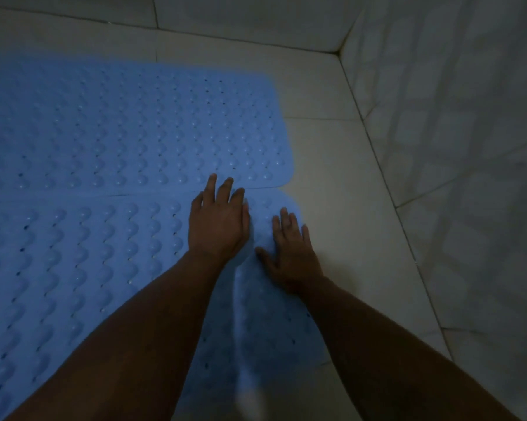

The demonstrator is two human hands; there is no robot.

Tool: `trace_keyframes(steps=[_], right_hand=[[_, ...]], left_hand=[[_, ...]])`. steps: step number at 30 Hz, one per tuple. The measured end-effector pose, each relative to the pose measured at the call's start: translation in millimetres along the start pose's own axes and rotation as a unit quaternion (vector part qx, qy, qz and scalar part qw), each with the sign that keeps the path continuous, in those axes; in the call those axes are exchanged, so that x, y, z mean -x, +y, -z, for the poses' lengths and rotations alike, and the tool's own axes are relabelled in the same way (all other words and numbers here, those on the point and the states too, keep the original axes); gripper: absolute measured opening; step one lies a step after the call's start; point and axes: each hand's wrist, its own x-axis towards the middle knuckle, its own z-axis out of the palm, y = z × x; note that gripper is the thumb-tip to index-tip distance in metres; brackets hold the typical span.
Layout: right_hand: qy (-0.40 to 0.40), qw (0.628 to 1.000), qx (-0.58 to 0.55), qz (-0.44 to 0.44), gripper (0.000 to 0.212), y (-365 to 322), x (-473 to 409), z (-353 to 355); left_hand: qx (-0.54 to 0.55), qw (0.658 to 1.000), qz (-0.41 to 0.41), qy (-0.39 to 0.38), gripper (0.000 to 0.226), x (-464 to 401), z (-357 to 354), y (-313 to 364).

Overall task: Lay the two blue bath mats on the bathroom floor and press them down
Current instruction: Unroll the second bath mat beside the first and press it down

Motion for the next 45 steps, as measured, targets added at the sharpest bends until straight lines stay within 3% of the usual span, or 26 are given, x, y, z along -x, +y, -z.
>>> trace_keyframes(steps=[3,9,12,15,18,23,27,30,33,41,43,45], right_hand=[[0.066,0.998,0.0,-0.006,0.082,-5,2,-10],[0.074,0.997,-0.017,-0.003,0.087,-3,-2,-16],[0.026,0.999,-0.025,0.003,0.099,0,-1,-14],[-0.082,0.994,-0.078,-0.002,0.107,4,-8,9],[-0.186,0.969,-0.157,-0.048,0.092,4,-26,59],[-0.003,0.966,-0.248,-0.075,0.059,9,-47,98],[0.095,0.966,-0.238,-0.036,0.041,17,-61,95],[0.159,0.963,-0.216,-0.01,0.038,33,-76,85],[0.217,0.951,-0.217,0.023,0.033,43,-90,68],[0.232,0.939,-0.247,0.06,0.035,28,-91,50],[0.175,0.955,-0.231,0.067,0.034,23,-89,64],[0.093,0.98,-0.168,0.045,0.046,16,-93,81]], left_hand=[[-0.002,1.0,-0.012,0.006,0.049,2,-8,-8],[0.004,0.999,-0.016,0.045,0.046,-1,-26,-22],[0.011,0.999,-0.008,0.043,0.048,2,-27,-24],[0.02,0.999,0.014,0.026,0.05,0,-18,-24],[0.018,0.999,0.032,0.006,0.053,-7,-10,-16],[0.021,0.999,-0.003,-0.046,0.061,3,-19,16],[-0.001,0.987,-0.048,-0.156,0.075,27,-53,46],[-0.04,0.987,-0.064,-0.139,0.089,42,-67,54],[-0.037,0.991,-0.071,-0.107,0.09,45,-74,51],[0.008,0.987,-0.058,-0.152,0.101,42,-74,45],[0.019,0.974,-0.057,-0.219,0.106,32,-65,43],[0.015,0.95,-0.06,-0.305,0.098,12,-40,38]])
